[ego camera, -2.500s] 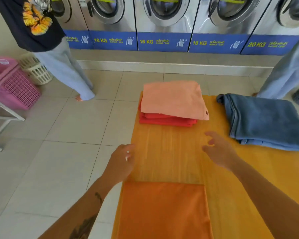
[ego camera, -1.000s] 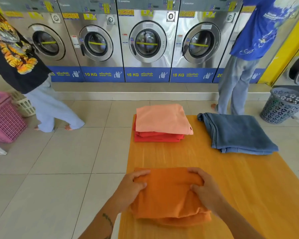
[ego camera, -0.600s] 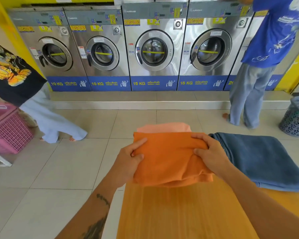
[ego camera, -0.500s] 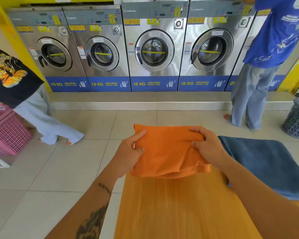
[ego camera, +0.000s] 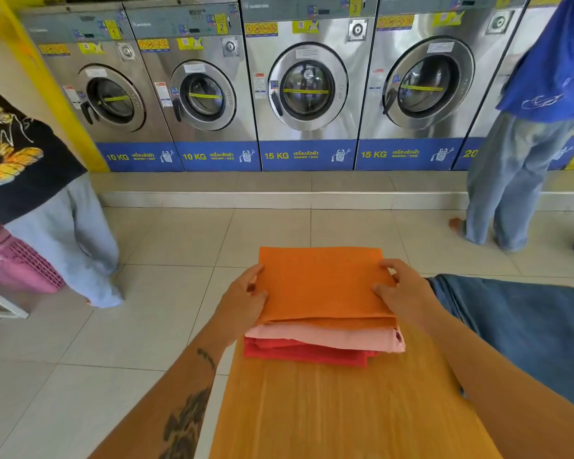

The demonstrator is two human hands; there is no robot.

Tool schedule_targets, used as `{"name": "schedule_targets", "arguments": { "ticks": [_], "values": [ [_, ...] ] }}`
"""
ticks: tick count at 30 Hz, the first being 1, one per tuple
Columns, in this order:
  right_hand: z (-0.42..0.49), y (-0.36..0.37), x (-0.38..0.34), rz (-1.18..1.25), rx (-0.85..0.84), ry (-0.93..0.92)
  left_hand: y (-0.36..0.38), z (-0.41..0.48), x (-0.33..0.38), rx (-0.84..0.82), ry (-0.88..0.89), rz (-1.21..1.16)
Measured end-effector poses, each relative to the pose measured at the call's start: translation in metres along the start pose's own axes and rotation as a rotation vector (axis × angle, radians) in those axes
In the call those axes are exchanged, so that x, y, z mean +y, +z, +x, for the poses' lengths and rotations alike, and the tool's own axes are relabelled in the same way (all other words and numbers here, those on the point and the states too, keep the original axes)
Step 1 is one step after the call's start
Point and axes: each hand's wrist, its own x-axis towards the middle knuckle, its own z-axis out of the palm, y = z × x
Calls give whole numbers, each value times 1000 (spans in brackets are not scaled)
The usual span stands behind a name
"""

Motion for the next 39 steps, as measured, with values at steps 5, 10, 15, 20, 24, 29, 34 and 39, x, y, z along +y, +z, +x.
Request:
{"name": "schedule_targets", "arguments": {
  "ticks": [5,10,15,20,24,29,34,39],
  "values": [
    [-12,1,-9,95,148,-103,-4,-1,-9,155,138,-30],
    [-25,14,-5,34,9,-26,-3,-11,-27,119,108,161],
    [-26,9,-13,-12,62,-11,1,-13,-20,199,59,185],
    [-35,14,-10,-67,101,-31,-2,-17,-9,27,-27,133],
    [-42,17,2,111,146,44,-1,-19,-21,112,-90,6],
    [-44,14,5,113,133,31,0,-17,-29,134,-126,-1],
    [-33,9,-7,85,212,34,-1,-3,-16,247,-98,-29],
    [-34,19,1,181,236,64,4,19,-2,267,-29,27]
  ]
}}
